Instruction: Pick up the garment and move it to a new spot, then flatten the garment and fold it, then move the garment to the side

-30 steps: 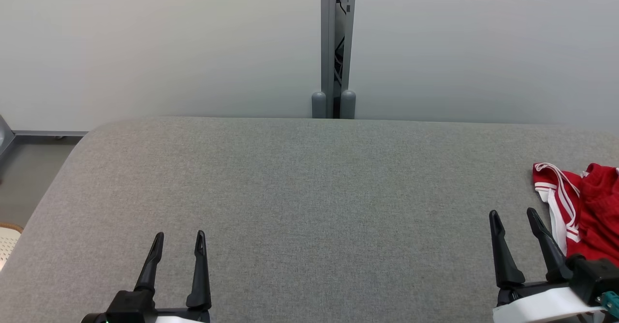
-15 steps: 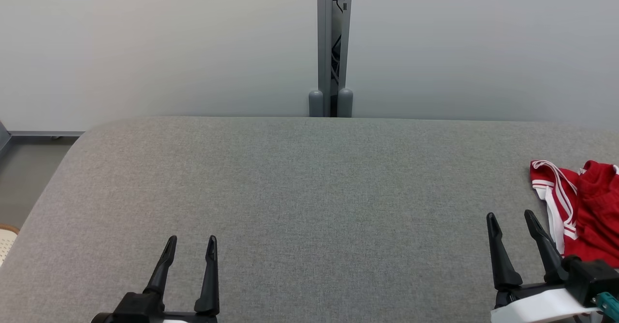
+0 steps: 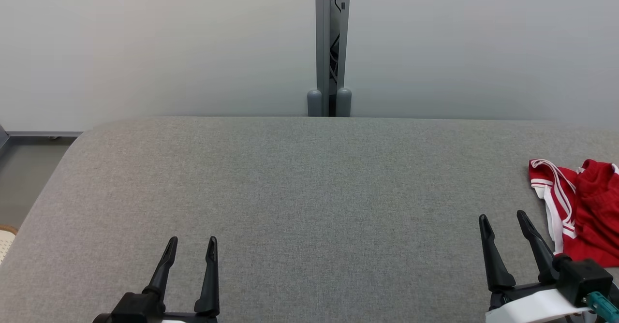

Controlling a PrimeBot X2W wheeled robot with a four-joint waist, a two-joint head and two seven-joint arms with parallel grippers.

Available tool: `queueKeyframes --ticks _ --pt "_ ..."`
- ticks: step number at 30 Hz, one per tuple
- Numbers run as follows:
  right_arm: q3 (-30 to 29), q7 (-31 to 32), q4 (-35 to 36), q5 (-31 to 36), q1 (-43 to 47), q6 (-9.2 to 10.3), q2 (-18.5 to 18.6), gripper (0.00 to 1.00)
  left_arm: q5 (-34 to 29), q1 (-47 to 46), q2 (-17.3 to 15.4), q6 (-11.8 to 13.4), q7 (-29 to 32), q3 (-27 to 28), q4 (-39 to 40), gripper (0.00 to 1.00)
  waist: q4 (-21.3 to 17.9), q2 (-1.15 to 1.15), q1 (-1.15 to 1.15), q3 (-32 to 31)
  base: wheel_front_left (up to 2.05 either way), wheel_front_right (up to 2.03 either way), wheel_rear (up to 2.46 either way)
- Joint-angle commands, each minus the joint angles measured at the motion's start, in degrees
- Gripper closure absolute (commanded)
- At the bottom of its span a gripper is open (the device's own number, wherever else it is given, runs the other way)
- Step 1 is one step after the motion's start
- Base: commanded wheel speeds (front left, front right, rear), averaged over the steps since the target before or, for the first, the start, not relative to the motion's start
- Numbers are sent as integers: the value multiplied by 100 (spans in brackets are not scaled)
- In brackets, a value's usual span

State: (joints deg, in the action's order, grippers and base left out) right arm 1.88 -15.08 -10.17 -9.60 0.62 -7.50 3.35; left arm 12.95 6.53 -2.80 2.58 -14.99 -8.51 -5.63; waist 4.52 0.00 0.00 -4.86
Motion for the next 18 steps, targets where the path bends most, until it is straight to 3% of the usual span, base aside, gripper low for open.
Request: queueKeyframes --ticks 1,9,10,18 --pt "-22 -10 -2 6 -21 4 18 0 23 -76 -27 -27 -18 9 -22 0 0 0 0 3 0 0 0" --pt "-45 -10 -24 9 -31 4 3 0 134 -62 -27 -89 -18 50 88 0 4 0 0 5 0 0 0" --pt "-27 0 -13 -1 -5 0 -7 100 121 -4 -1 -58 0 30 76 100 2 0 0 6 0 0 0" --pt "-203 213 -127 -517 39 0 -28 100 623 2 12 -87 87 -24 -29 100 -16 0 0 24 0 0 0"
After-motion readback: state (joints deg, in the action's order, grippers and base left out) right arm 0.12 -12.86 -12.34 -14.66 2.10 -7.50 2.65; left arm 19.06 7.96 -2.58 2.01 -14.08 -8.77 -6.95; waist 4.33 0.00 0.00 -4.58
